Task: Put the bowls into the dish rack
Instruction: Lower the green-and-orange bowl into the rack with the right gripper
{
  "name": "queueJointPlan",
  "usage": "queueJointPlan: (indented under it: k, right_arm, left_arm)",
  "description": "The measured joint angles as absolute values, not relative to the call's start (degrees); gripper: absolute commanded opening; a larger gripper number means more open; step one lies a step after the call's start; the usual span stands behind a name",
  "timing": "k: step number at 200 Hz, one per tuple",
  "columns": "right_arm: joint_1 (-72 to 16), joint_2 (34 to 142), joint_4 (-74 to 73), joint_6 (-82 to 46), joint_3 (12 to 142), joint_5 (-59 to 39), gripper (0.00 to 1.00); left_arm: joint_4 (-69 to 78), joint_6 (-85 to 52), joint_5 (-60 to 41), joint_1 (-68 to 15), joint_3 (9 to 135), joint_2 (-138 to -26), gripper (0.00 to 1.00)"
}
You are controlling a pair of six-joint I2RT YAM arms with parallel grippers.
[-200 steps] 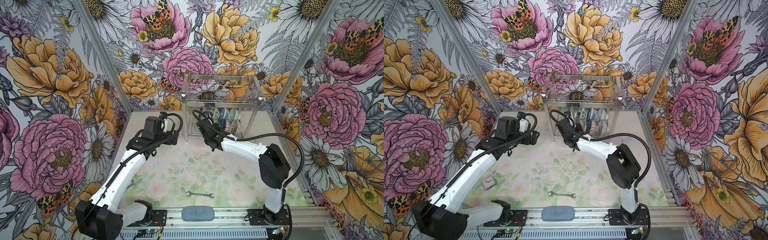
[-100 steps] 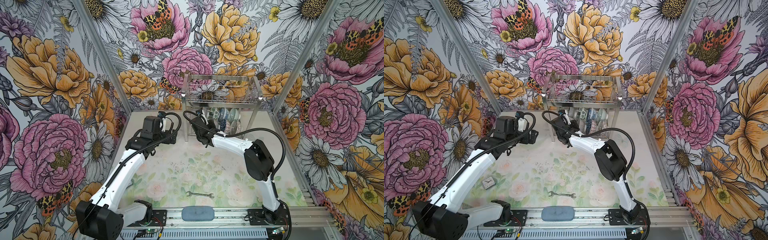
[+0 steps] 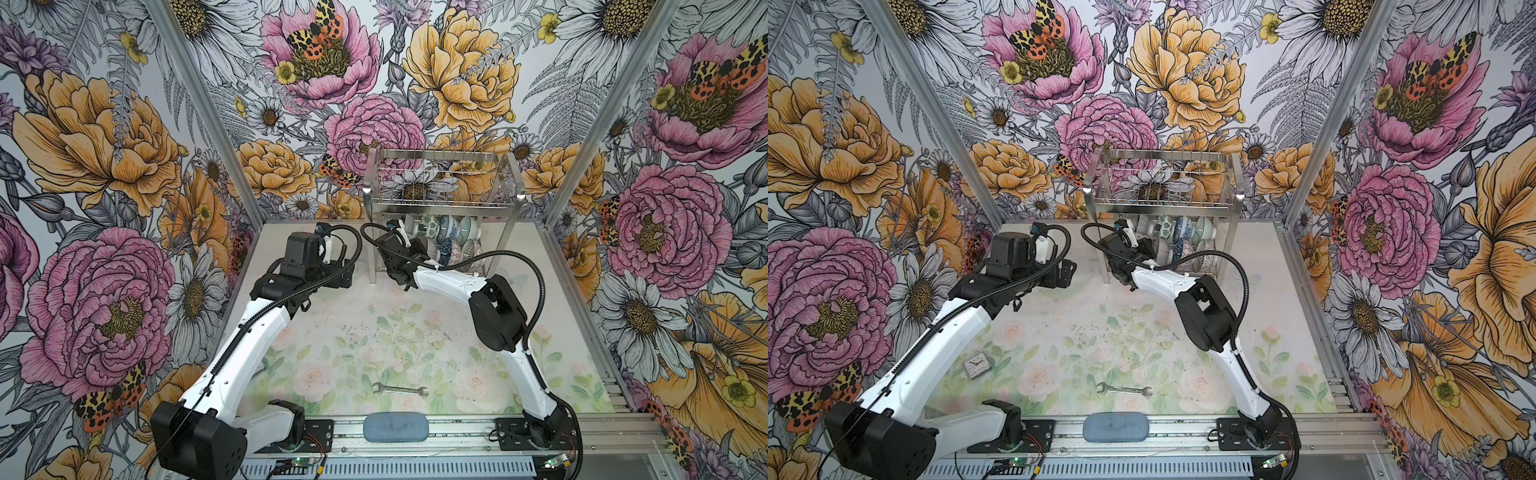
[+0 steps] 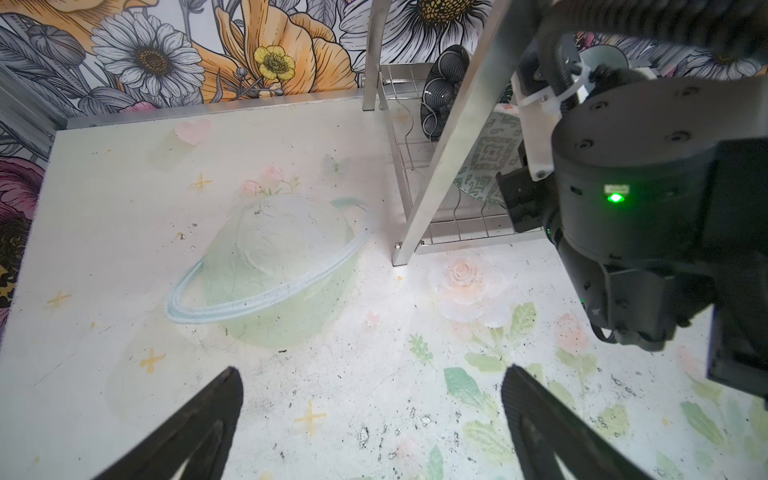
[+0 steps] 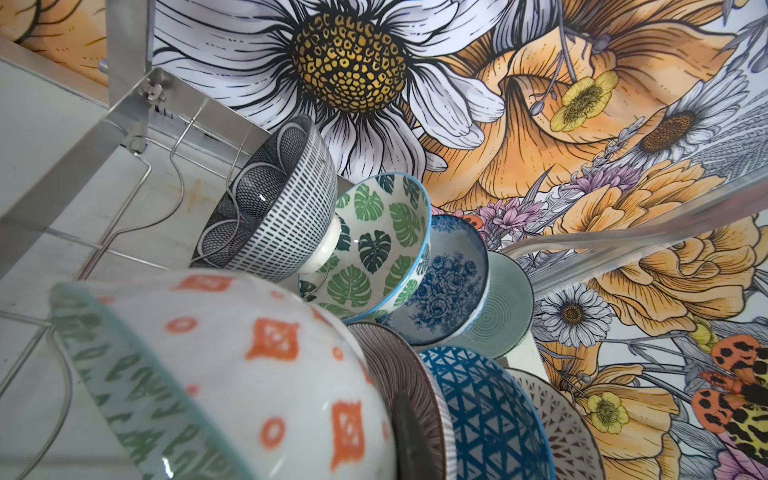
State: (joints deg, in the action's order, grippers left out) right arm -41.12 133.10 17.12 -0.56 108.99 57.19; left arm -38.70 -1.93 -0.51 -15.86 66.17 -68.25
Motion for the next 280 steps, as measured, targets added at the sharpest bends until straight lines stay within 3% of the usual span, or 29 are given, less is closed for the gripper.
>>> queueJointPlan:
  k: [146,208,280]
  right_arm:
    - [-40.6,138.8,17.0,4.0,114.6,60.4,0.0]
    - [-40.9,138.8,16.9,3.9,114.6,58.6,0.22]
    - [-41.1,138.8,16.4,3.9,114.6,55.4,0.3]
  left_arm:
    - [-38.7,-1.9,-0.5,-15.6,66.2,-68.2,0.99]
    - [-38.7,-1.9,-0.5,-15.5,66.2,-68.2,0.98]
    - [-38.7,-1.9,-0.7,-15.5,66.2,-68.2,0.99]
